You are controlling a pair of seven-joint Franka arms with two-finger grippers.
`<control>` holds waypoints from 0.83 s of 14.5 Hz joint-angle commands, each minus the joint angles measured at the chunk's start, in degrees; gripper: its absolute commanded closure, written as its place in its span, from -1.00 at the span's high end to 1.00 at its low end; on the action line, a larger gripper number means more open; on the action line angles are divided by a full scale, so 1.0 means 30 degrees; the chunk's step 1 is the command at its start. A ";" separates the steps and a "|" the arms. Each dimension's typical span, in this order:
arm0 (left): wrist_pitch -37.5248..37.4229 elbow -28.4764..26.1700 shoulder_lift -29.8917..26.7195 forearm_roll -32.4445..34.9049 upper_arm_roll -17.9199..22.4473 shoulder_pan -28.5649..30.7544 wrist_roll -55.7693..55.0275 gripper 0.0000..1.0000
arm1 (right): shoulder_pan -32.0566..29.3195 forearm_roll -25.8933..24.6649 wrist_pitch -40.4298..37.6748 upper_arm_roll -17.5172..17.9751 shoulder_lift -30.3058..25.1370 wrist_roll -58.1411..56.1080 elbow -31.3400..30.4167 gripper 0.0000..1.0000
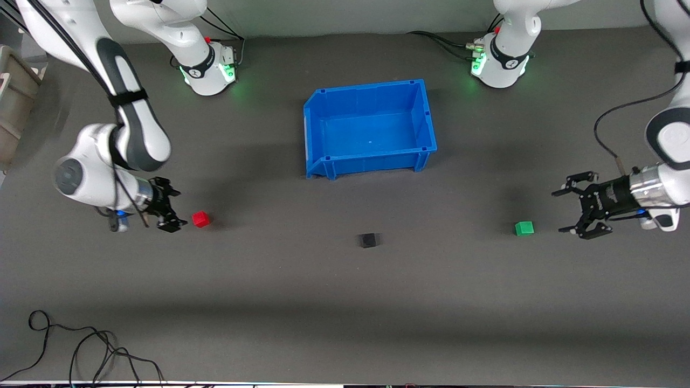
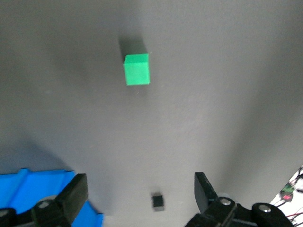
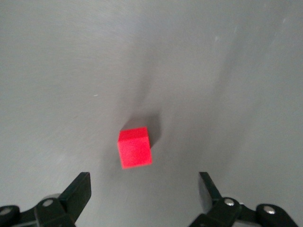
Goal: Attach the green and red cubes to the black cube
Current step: 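Grasp the red cube with the right gripper while the left gripper grasps the green cube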
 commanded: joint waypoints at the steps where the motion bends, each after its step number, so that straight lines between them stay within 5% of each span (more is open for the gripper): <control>1: 0.1598 -0.0040 0.1257 -0.0745 -0.0111 0.0127 0.0241 1.00 | 0.0475 0.0064 0.0316 -0.0049 0.1296 0.1449 0.0872 0.99; 6: 0.4532 -0.0420 0.3164 -0.1508 -0.0287 -0.0224 0.0502 1.00 | 0.0713 -0.0052 0.0316 -0.0049 0.2442 0.1775 0.1432 0.99; 9: 0.5879 -0.1648 0.3283 -0.3198 -0.0316 -0.0312 0.2896 1.00 | 0.0800 -0.2830 0.0869 -0.0049 0.3025 0.1540 0.1463 0.98; 12: 0.5999 -0.1973 0.3692 -0.4467 -0.0287 -0.0225 0.4926 1.00 | 0.1327 -0.2983 0.0991 -0.0049 0.3291 0.1540 0.1287 0.91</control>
